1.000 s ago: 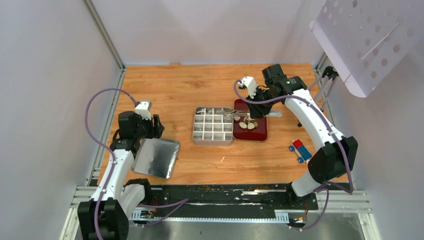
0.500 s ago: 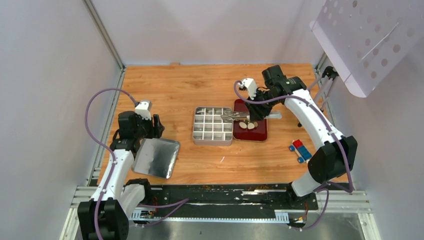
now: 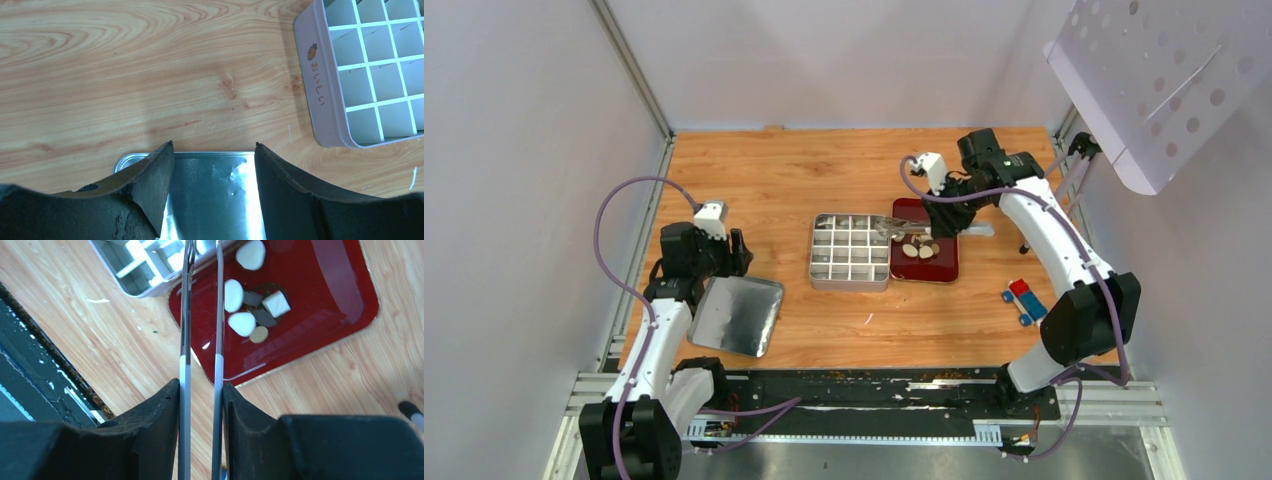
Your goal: Pack the chocolate
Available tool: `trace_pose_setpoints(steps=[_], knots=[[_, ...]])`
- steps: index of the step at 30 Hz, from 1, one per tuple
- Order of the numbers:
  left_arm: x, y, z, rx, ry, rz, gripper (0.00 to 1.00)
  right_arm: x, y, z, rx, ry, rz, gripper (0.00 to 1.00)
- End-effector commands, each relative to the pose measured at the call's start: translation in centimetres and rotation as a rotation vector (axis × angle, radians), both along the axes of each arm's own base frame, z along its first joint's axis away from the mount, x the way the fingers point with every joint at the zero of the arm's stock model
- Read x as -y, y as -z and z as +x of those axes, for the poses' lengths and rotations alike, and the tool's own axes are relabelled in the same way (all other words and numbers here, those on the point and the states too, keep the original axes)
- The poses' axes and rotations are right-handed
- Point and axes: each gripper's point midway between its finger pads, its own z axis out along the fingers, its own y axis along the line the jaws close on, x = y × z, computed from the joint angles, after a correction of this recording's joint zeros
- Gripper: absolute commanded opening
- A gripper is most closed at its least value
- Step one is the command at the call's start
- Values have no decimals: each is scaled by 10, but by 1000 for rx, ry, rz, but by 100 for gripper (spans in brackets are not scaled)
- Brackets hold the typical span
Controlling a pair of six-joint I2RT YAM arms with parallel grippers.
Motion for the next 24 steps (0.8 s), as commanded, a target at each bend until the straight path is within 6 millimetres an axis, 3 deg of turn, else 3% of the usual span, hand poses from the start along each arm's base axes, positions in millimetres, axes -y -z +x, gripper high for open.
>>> trace_pose_setpoints(steps=[1,6,15,24], knots=[[-2,-13,7,47,-4,2,68,29,-18,21,67,108,20,31],[-1,-10,7,41,-3,-5,68,42,-7,16,71,111,-20,31],[-2,-11,8,42,-4,-1,68,43,11,34,54,104,-68,34],[-6,-10,4,42,-17,14,68,35,32,37,-9,85,-65,38]])
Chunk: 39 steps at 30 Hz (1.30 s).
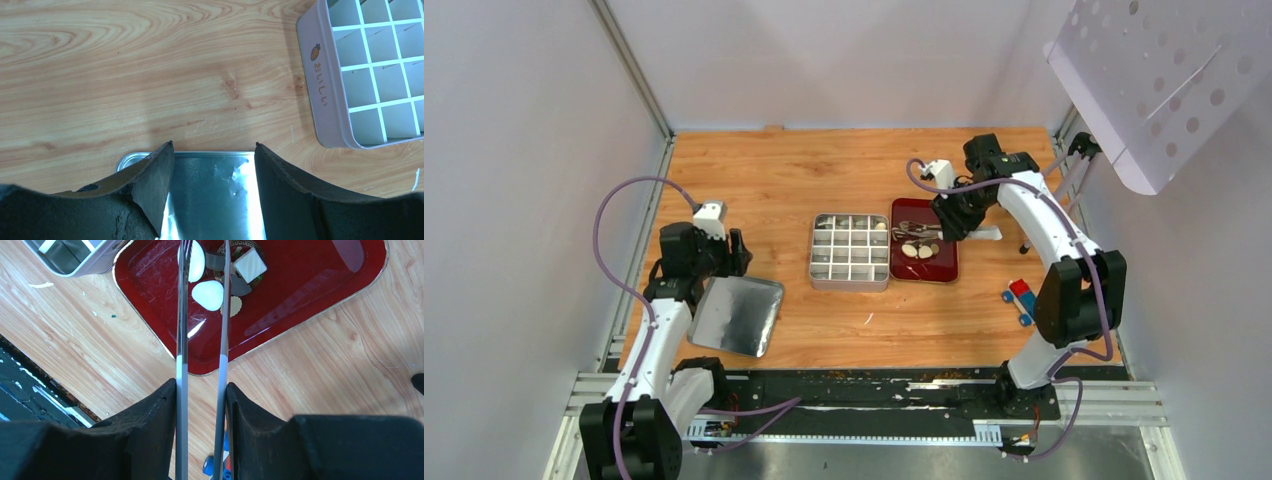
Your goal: Pack the chocolate
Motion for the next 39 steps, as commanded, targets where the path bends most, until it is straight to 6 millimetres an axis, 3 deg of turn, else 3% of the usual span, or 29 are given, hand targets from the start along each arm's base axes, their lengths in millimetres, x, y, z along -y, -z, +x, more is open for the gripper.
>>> trace_pose_setpoints(steps=[1,12,17,20,23,29,33,39], knots=[[-5,-11,4,45,-13,10,68,-10,-10,17,68,-22,30,38],[-5,-11,6,50,-16,4,68,-14,-2,25,56,-27,30,39],[-5,-11,6,48,-13,0,68,-11,1,37,86,-5,-13,24],[-5,-14,7,51,-13,2,68,-6,-10,43,126,15,-29,16],[-4,-14,7,50,-13,-2,68,-2,-27,43,168,29,-31,15],[-3,-13,9,47,-11,-12,68,-11,-58,17,202,-24,47,15],[-3,-13,10,43,-9,-15,68,-26,-65,-6,171,-75,111,15],[-2,-14,9,47,-8,-23,68,-44,-66,-18,147,-134,145,16]])
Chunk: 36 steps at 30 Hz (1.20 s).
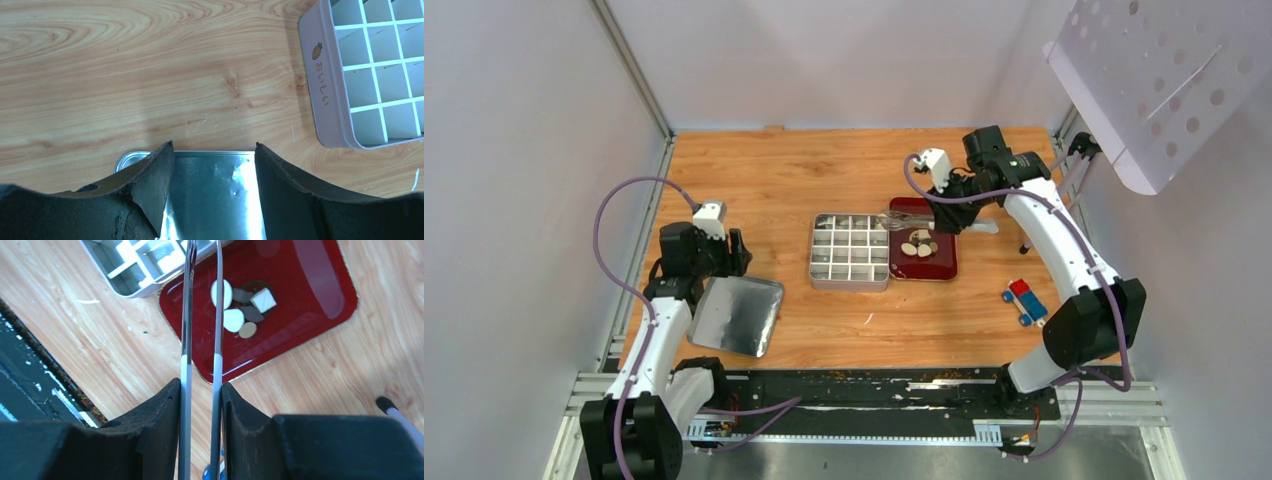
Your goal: Pack the chocolate
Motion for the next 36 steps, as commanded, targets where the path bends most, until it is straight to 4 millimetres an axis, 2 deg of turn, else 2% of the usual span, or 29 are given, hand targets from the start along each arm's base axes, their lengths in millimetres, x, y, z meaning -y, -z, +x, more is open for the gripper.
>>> trace_pose_setpoints(steps=[1,10,14,21,28,36], knots=[[0,-17,8,56,0,-16,68,-21,-11,-11,-5,-73,65,16],[0,-17,6,62,-4,-11,68,-33,-1,-16,-29,-125,31,18],[0,-16,7,65,-6,-12,68,-30,4,-14,-22,-118,3,22],[-1,-16,8,66,-8,-13,69,-26,6,-7,-7,-101,-23,21],[-1,-15,6,64,-8,-11,69,-27,5,-7,-3,-99,-18,32],[0,-14,7,64,-7,-14,69,-28,0,-9,-2,-100,-4,38]])
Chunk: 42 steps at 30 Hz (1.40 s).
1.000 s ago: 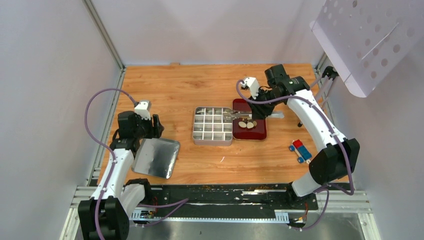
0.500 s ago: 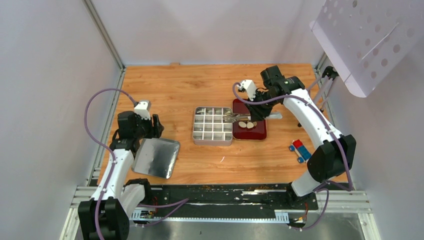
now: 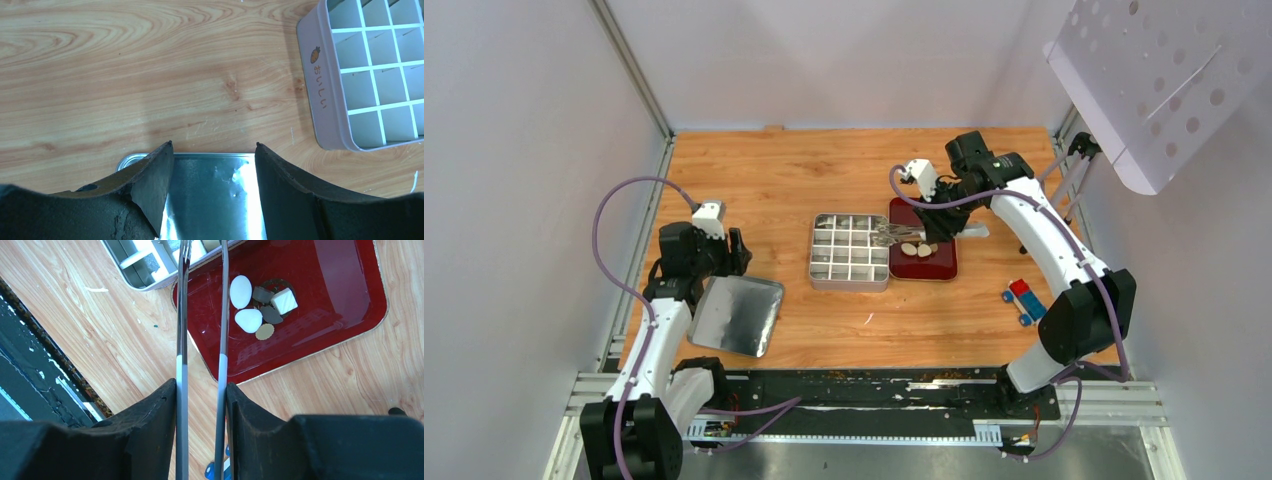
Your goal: Pack the chocolate
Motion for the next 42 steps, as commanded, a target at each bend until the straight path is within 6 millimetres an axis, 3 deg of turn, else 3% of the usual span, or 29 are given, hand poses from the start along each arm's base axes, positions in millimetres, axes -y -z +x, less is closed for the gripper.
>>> trace_pose_setpoints(steps=[1,8,22,28,42], knots=[[0,-11,6,49,-4,-14,69,-8,-16,8,60,-13,42,39],[1,-10,6,46,-1,-17,69,2,-23,14,98,25,29,30],[1,-8,7,34,2,-18,69,65,-10,19,84,223,-18,24],[0,-7,9,29,-1,-17,69,55,-2,-3,31,103,15,29],[-1,-9,11,33,0,-7,69,56,18,-2,-11,49,-63,32]])
